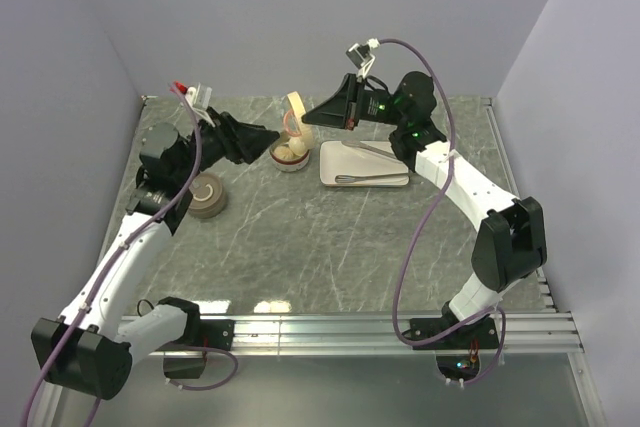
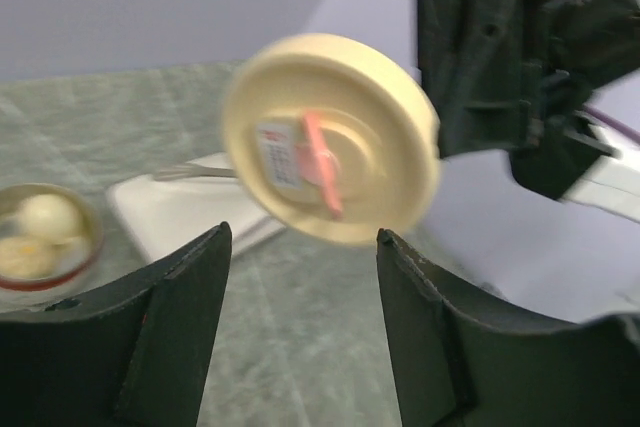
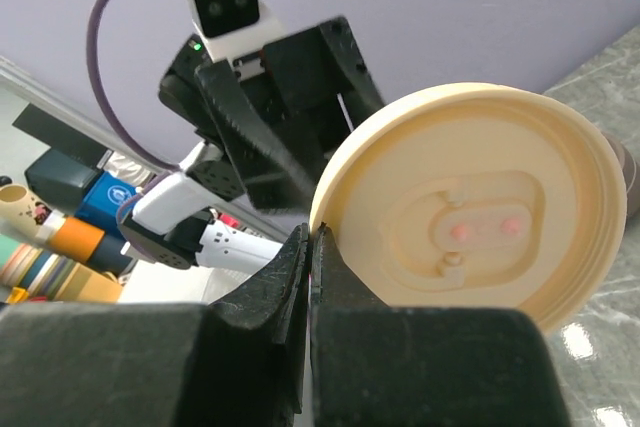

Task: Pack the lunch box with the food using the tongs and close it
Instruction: Pass the lid of the lunch box from the right arm to the left

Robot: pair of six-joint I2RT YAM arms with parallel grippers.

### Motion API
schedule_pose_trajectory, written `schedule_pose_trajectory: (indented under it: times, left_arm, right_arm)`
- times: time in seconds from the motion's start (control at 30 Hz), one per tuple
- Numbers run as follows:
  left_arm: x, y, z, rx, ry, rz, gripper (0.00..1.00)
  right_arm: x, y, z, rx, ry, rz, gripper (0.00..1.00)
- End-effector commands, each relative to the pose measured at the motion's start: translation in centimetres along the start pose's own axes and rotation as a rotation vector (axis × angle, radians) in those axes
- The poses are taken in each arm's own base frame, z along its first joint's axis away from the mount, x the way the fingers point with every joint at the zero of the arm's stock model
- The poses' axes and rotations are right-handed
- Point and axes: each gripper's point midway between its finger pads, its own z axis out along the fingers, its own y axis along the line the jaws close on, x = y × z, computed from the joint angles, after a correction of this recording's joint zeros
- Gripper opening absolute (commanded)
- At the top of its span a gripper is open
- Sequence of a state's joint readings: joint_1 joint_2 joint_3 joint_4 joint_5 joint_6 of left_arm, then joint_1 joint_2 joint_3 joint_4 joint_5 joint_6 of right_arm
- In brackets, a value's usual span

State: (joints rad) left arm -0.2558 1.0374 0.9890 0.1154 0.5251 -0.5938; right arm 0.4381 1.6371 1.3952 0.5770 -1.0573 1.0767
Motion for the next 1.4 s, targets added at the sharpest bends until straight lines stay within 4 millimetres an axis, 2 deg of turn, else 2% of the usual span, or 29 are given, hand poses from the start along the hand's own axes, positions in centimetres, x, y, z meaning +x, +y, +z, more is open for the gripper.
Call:
schedule_pose_trajectory:
  times: [0.0, 0.03, 0.1, 0.27, 0.37, 0.57, 0.8, 0.93, 0.97, 1.2, 1.37]
  left_arm:
    - [-0.6, -5.2, -1.0, 0.274, -0.003, -0.015, 0.65]
    - [-1.0, -5.9, -1.1, 0.317, -0.016, -0.004, 0.64]
    - [-1.2, -6.1, -0.9, 0.326, -0.025, -0.035, 0.64]
    - [-1.5, -3.2, 1.1, 0.176, -0.034, -0.047, 0.62]
    - [-1.5, -2.9, 1.9, 0.179, -0.034, -0.067, 0.61]
    - [-1.9, -3.8, 2.7, 0.217, -0.041, -0.075, 0.61]
    - [-1.5, -5.1, 2.5, 0.282, -0.036, -0.095, 0.64]
    - [-1.0, -4.8, 2.5, 0.265, -0.039, -0.117, 0.68]
    - [-1.0, -4.6, 2.6, 0.26, -0.046, -0.127, 0.68]
    - [-1.3, -3.6, 3.4, 0.222, -0.071, -0.188, 0.62]
    - [-1.4, -3.4, 3.5, 0.216, -0.077, -0.206, 0.47]
  right_arm:
    - [-2.3, 5.3, -0.7, -0.082, -0.041, -0.14, 0.0]
    - [-2.4, 5.2, -0.8, -0.08, -0.045, -0.135, 0.0]
    - [-2.6, 5.3, -0.8, -0.084, -0.053, -0.135, 0.0]
    - [-2.8, 5.6, -0.8, -0.104, -0.072, -0.126, 0.0]
    - [-3.0, 5.8, -0.8, -0.119, -0.085, -0.112, 0.0]
    - [-2.7, 6.0, -0.5, -0.133, -0.08, -0.103, 0.0]
    - [-2.5, 5.7, -0.4, -0.125, -0.08, -0.104, 0.0]
    - [-2.8, 5.4, -0.3, -0.121, -0.094, -0.091, 0.0]
    - [-2.7, 5.9, -0.3, -0.137, -0.1, -0.09, 0.0]
    - [-1.9, 6.2, 0.0, -0.165, -0.096, -0.073, 0.0]
    - [-1.9, 6.6, -0.1, -0.188, -0.108, -0.047, 0.0]
